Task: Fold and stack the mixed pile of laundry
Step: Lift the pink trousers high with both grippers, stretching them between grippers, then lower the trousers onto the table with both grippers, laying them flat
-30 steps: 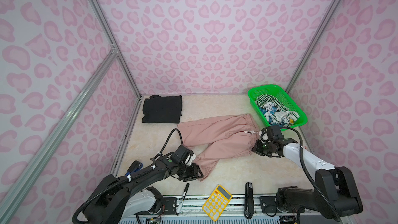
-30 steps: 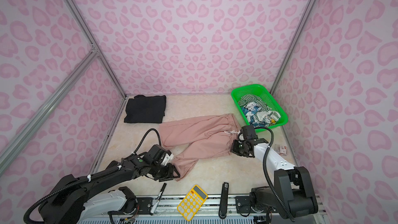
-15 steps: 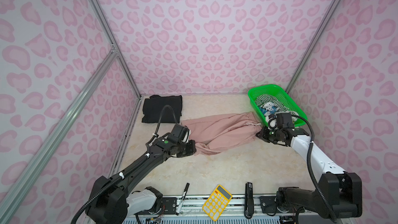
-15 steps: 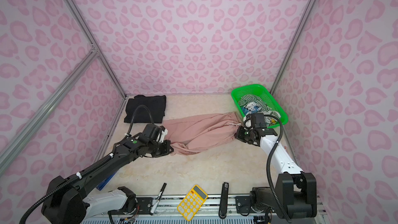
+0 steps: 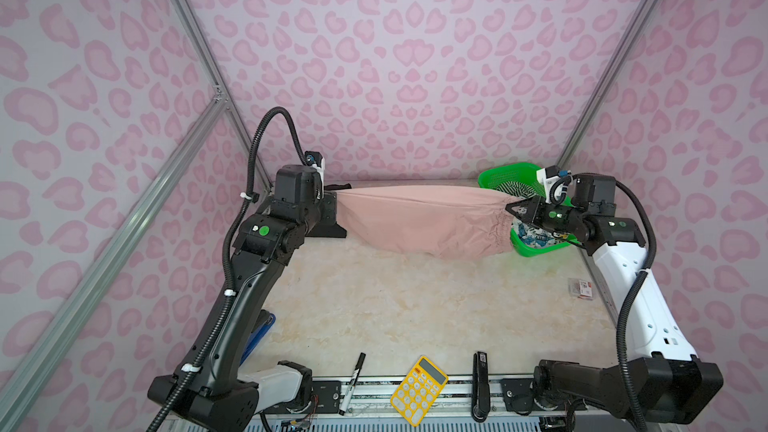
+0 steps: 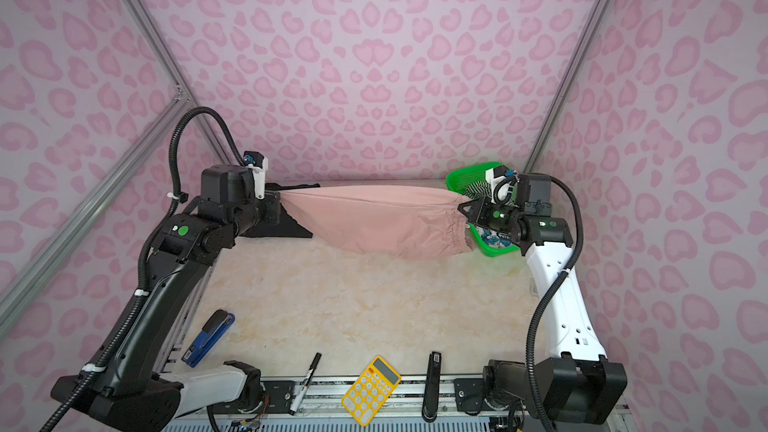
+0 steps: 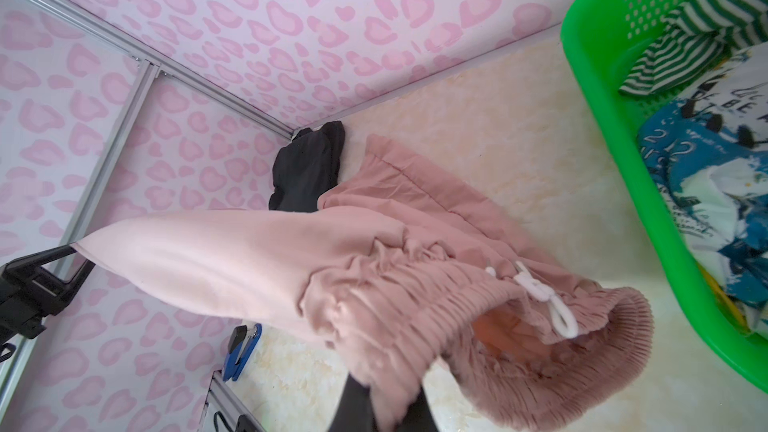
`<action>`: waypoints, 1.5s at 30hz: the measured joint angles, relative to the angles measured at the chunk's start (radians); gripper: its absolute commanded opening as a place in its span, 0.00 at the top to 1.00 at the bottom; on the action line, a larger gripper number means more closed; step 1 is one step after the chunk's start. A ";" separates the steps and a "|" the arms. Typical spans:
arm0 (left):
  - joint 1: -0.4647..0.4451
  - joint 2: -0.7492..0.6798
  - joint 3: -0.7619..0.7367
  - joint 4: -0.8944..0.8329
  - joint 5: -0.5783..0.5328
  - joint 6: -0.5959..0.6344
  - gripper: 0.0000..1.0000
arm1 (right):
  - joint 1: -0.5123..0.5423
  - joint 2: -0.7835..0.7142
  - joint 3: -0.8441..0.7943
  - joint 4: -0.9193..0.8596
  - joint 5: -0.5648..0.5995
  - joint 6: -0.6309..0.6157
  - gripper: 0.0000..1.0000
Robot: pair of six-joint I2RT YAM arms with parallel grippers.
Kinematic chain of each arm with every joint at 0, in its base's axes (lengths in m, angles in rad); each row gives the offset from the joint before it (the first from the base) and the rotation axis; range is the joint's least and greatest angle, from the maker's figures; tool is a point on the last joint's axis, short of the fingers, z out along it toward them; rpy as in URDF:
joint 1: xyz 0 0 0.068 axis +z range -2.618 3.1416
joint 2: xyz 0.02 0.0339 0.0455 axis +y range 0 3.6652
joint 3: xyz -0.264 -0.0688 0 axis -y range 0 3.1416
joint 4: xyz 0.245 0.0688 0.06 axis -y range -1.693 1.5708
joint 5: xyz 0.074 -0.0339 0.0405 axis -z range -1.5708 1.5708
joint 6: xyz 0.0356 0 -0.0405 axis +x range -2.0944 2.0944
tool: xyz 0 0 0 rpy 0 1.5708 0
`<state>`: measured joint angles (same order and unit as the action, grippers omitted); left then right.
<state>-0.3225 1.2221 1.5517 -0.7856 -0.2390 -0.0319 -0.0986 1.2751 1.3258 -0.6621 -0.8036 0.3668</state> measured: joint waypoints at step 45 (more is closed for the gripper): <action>0.100 -0.225 -0.353 0.305 0.301 0.082 0.97 | 0.203 0.166 0.019 0.051 0.147 -0.138 1.00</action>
<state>-0.2222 0.9966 1.1984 -0.4808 0.0624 0.0505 0.1040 1.4410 1.3449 -0.6106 -0.6567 0.2283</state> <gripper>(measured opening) 0.056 0.050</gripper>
